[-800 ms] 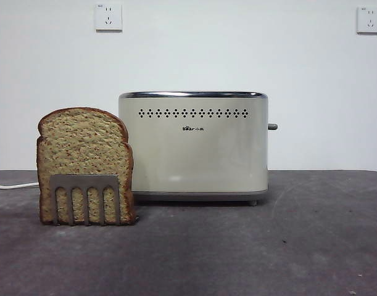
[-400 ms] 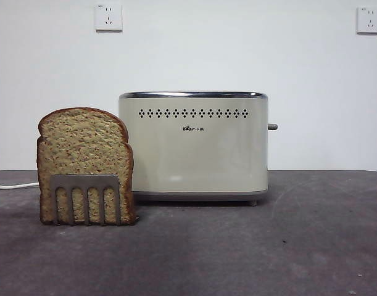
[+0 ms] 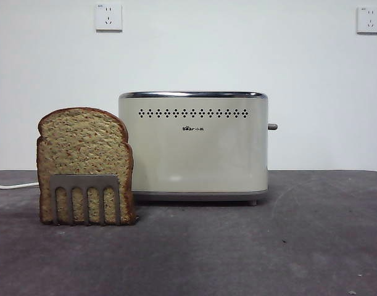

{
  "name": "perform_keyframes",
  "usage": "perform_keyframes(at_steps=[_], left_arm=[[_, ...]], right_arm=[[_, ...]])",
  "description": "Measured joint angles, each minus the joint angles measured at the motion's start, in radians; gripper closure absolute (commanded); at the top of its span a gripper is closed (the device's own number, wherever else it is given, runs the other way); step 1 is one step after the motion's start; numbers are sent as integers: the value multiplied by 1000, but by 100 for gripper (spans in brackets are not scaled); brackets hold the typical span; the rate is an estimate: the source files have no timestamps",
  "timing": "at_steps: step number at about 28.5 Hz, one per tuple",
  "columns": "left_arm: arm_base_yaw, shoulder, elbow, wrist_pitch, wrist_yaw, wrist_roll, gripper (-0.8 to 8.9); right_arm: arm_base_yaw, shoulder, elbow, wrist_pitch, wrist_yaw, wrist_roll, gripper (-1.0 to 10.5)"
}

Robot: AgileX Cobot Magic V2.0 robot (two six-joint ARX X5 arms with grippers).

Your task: Pick up a slice of bread from the rack,put the bread on the toaster,press the button

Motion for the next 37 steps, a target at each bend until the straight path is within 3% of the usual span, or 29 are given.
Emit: perform_keyframes(at_steps=[4,14,21,27,28,31,33,37], left_arm=[[-96,84,42,-21,-82,72,191],[-323,397,177,-60,-399,308,192],[-364,597,211,-58,-528,422,237],[-364,742,211,-19,-537,488,253],[-364,759,211,-4,-537,491,289],[-364,783,211,20,-548,496,649],[-364,784,211,20,-563,498,783],[-363,784,211,20,-573,498,822]], right_arm=[[0,3,0,-3,0,0,958],[0,16,0,-6,-1,-19,958],[0,25,0,-6,-1,-21,958],[0,25,0,-6,-2,-23,958],[0,25,0,-6,-2,-23,958],[0,25,0,-6,-2,-23,958],[0,25,0,-6,-2,-23,958],[0,25,0,-6,-2,-26,958]])
